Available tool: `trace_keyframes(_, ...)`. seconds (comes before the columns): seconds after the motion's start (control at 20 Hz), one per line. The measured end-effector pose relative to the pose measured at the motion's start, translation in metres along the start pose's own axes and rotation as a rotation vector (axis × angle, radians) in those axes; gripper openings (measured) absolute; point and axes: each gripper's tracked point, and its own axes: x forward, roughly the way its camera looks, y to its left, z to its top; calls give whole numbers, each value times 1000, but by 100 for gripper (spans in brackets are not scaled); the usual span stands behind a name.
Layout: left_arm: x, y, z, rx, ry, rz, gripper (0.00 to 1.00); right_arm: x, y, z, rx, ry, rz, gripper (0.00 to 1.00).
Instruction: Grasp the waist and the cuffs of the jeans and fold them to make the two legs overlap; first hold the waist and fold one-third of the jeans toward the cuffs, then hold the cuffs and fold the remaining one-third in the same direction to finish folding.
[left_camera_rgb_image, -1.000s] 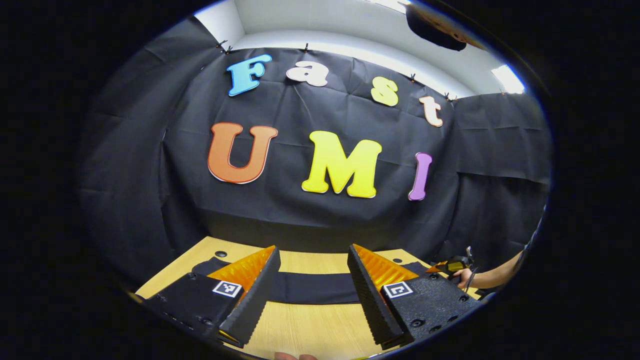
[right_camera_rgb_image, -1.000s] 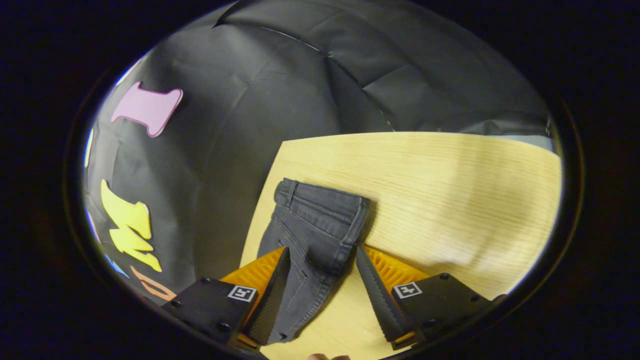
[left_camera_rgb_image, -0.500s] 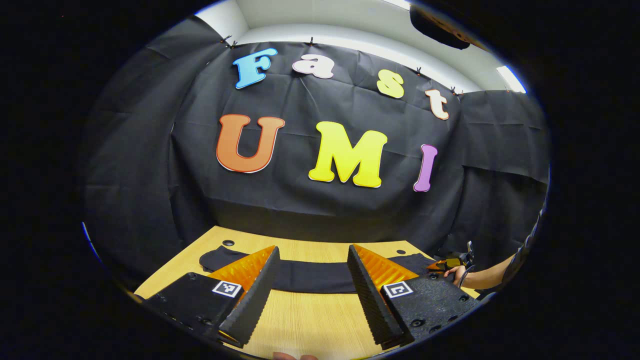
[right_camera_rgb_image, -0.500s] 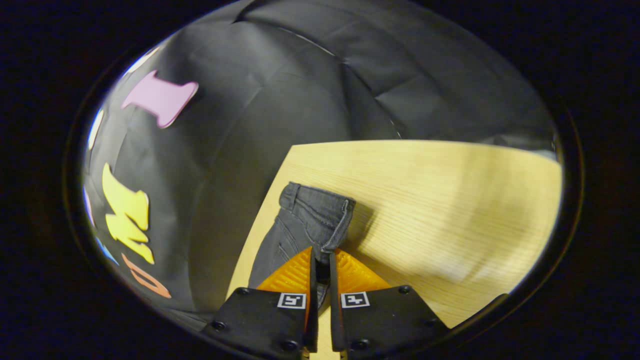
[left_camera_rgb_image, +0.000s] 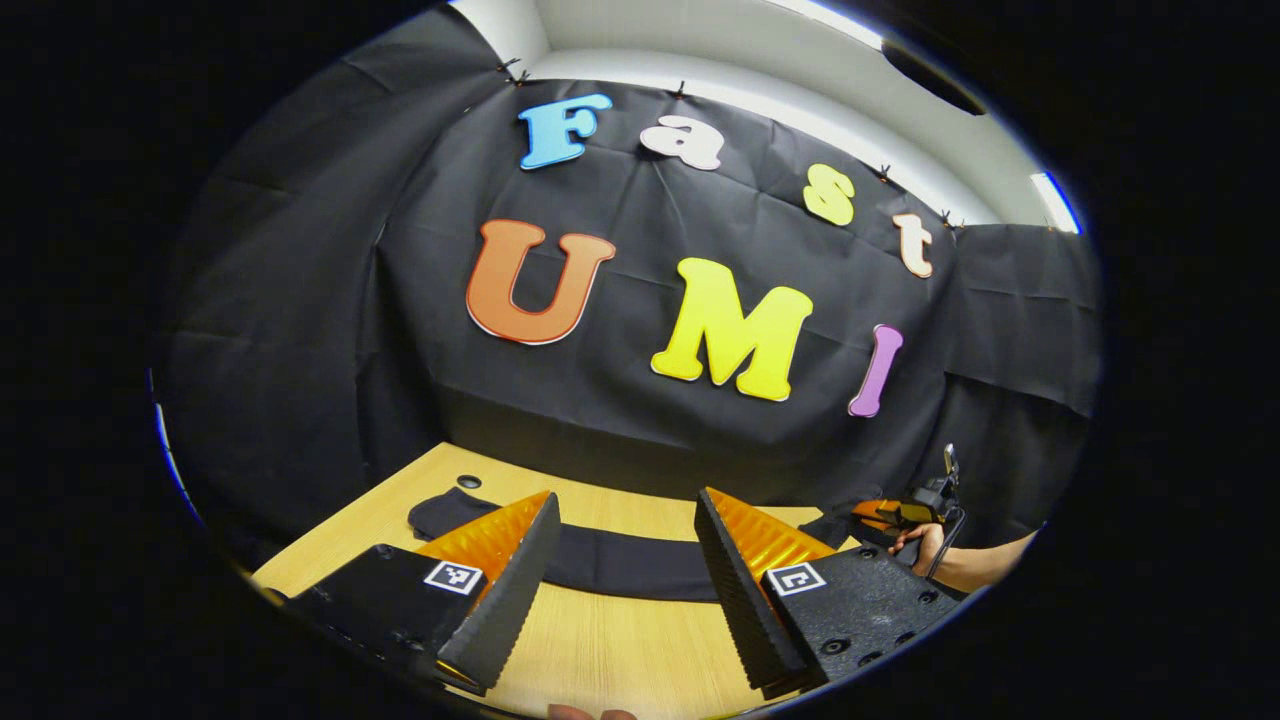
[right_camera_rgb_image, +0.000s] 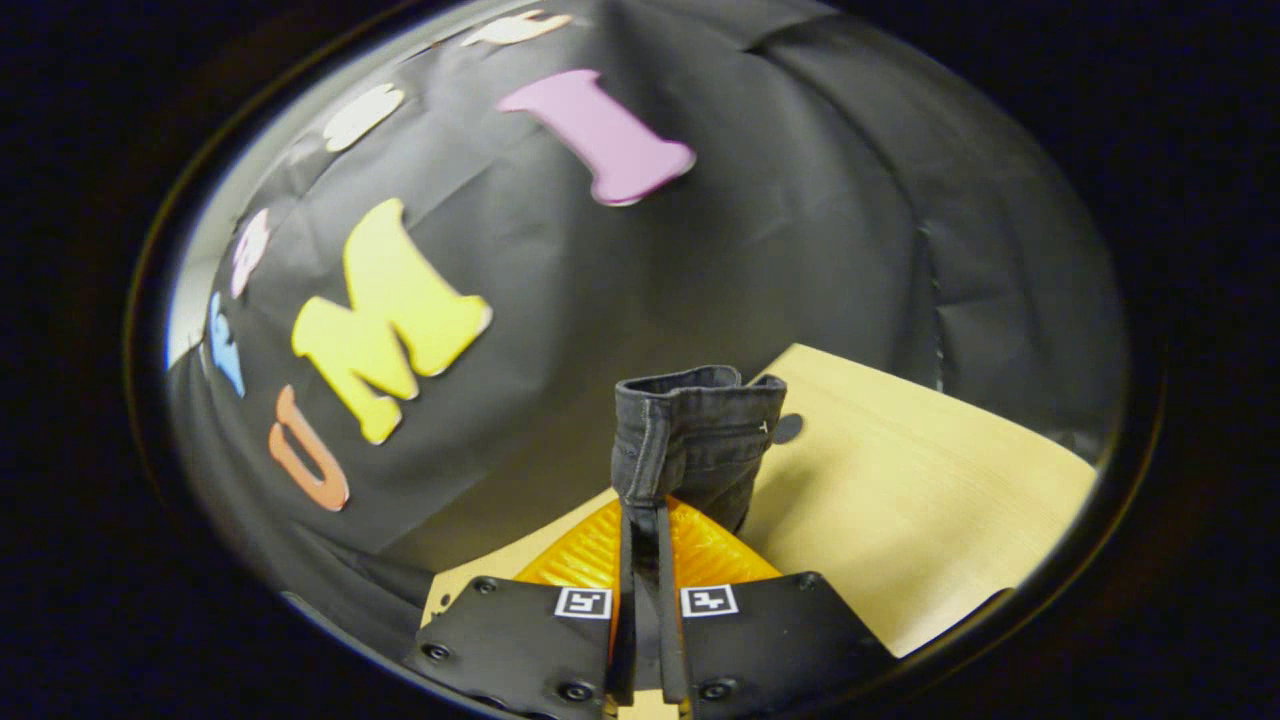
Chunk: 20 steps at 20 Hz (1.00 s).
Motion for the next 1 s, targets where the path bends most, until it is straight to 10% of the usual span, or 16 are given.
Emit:
trace_keyframes(0.35,-9,40,20,3,-26,55,88,22,158,-101,-308,46,133,15)
trace_keyframes(1.0,-41,114,21,-22,-16,229,89,58,163,-314,-492,284,72,13)
